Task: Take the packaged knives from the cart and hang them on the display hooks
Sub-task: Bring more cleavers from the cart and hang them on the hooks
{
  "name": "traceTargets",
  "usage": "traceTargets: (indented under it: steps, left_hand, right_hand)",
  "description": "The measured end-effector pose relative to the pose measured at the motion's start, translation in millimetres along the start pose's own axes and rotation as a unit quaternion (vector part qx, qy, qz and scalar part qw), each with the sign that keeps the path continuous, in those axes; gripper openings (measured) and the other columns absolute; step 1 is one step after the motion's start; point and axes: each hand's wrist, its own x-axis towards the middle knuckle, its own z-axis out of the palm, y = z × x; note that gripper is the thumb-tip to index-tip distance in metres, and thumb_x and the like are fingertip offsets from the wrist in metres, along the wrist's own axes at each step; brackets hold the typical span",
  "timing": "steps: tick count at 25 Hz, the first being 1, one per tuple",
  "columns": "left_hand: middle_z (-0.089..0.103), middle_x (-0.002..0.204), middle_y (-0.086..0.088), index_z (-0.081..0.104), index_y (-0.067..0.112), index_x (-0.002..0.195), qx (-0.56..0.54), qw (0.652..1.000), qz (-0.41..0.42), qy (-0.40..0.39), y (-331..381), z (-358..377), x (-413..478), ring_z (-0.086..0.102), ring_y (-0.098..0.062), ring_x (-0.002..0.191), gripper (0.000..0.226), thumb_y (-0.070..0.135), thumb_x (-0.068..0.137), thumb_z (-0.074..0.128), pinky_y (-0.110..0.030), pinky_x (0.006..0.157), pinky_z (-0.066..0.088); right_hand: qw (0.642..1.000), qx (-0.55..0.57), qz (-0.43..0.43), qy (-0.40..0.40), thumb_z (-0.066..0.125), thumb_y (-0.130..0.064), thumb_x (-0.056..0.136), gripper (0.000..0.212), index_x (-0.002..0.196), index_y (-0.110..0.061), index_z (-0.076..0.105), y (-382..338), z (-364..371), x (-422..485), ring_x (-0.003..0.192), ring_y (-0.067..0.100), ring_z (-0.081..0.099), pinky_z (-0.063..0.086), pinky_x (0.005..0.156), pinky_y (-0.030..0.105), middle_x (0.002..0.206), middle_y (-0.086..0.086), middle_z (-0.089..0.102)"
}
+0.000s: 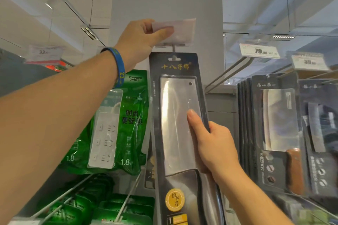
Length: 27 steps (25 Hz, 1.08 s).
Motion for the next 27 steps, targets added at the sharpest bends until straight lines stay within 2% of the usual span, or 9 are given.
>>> traceTargets:
  steps: [5, 9, 11, 14, 16, 18, 20, 23, 27]
  left_hand:
    - [0.067, 0.081, 0.009, 0.069, 0.022, 0.087, 0.022, 1.000, 0.003, -0.013, 1, -2, 1, 0.059, 0.005, 0.068, 0.013, 0.034, 0.089, 0.072, -0.015, 0.073, 0.048]
    - [0.061, 0.065, 0.014, 0.065, 0.022, 0.075, 0.030, 0.999, 0.001, -0.018, 6, -5, -2, 0.051, 0.008, 0.052, 0.019, 0.031, 0.090, 0.072, -0.007, 0.056, 0.038]
    - [0.059, 0.068, 0.009, 0.062, 0.022, 0.074, 0.047, 0.999, 0.000, -0.021, 6, -6, -2, 0.048, 0.005, 0.053, 0.022, 0.034, 0.090, 0.071, -0.009, 0.055, 0.037]
    - [0.059, 0.074, 0.001, 0.066, 0.015, 0.082, 0.044, 0.999, -0.009, -0.025, 8, -7, -2, 0.049, -0.002, 0.060, 0.023, 0.036, 0.090, 0.071, -0.013, 0.059, 0.038]
    - [0.061, 0.074, 0.001, 0.068, 0.010, 0.089, 0.041, 0.999, -0.010, -0.022, 9, -7, -2, 0.050, -0.003, 0.059, 0.025, 0.035, 0.090, 0.071, -0.013, 0.057, 0.039]
    - [0.059, 0.063, 0.011, 0.065, 0.016, 0.082, 0.037, 0.999, -0.009, -0.012, 10, -6, -2, 0.047, 0.005, 0.050, 0.019, 0.033, 0.091, 0.071, -0.009, 0.053, 0.037]
    - [0.056, 0.056, 0.017, 0.062, 0.021, 0.077, 0.038, 0.999, -0.009, -0.019, 11, -5, -2, 0.044, 0.007, 0.045, 0.019, 0.031, 0.091, 0.071, -0.007, 0.049, 0.034]
    - [0.053, 0.055, 0.018, 0.064, 0.022, 0.077, 0.044, 0.999, -0.011, -0.031, 9, -10, -3, 0.043, 0.007, 0.045, 0.018, 0.032, 0.090, 0.071, -0.007, 0.048, 0.035]
    - [0.054, 0.062, 0.011, 0.064, 0.023, 0.075, 0.044, 0.999, -0.014, -0.019, 12, -9, -1, 0.043, 0.005, 0.047, 0.020, 0.035, 0.089, 0.073, -0.008, 0.049, 0.035]
  right_hand:
    - [0.996, -0.085, -0.021, -0.021, 0.054, -0.085, 0.076, 0.074, 0.057, -0.014, 0.049, -4, 1, 2, 0.051, 0.017, 0.053, 0.038, 0.050, 0.032, 0.052, -0.001, 0.057]
    - [0.999, -0.034, 0.001, 0.004, 0.051, -0.086, 0.072, 0.087, 0.069, 0.001, 0.059, -1, -7, 2, 0.057, 0.023, 0.059, 0.044, 0.054, 0.036, 0.061, 0.007, 0.064]
    - [1.000, -0.018, 0.025, 0.006, 0.051, -0.086, 0.073, 0.087, 0.065, 0.001, 0.047, -3, -7, 0, 0.053, 0.021, 0.045, 0.036, 0.053, 0.035, 0.060, 0.013, 0.053]
    - [0.999, -0.019, 0.034, -0.008, 0.054, -0.084, 0.077, 0.072, 0.063, -0.015, 0.039, -9, -7, -1, 0.053, 0.018, 0.036, 0.030, 0.052, 0.033, 0.058, 0.005, 0.041]
    - [0.999, -0.023, 0.025, -0.027, 0.055, -0.083, 0.078, 0.072, 0.060, -0.015, 0.041, -11, -4, 0, 0.047, 0.014, 0.038, 0.034, 0.048, 0.029, 0.052, -0.001, 0.045]
    - [0.998, -0.040, 0.016, -0.052, 0.054, -0.086, 0.075, 0.078, 0.060, -0.010, 0.054, -12, -4, 2, 0.045, 0.013, 0.051, 0.036, 0.044, 0.021, 0.053, -0.003, 0.060]
    - [0.997, -0.048, 0.022, -0.049, 0.051, -0.090, 0.071, 0.085, 0.067, -0.006, 0.060, -10, -9, 4, 0.052, 0.018, 0.058, 0.040, 0.049, 0.028, 0.060, 0.001, 0.067]
    - [0.997, -0.026, 0.067, -0.022, 0.051, -0.090, 0.073, 0.083, 0.064, -0.007, 0.052, -7, -20, 6, 0.052, 0.020, 0.047, 0.036, 0.055, 0.033, 0.059, 0.007, 0.058]
    - [0.996, -0.032, 0.074, -0.045, 0.052, -0.092, 0.071, 0.073, 0.061, -0.019, 0.048, -12, -20, 6, 0.045, 0.012, 0.043, 0.035, 0.053, 0.031, 0.052, -0.005, 0.051]
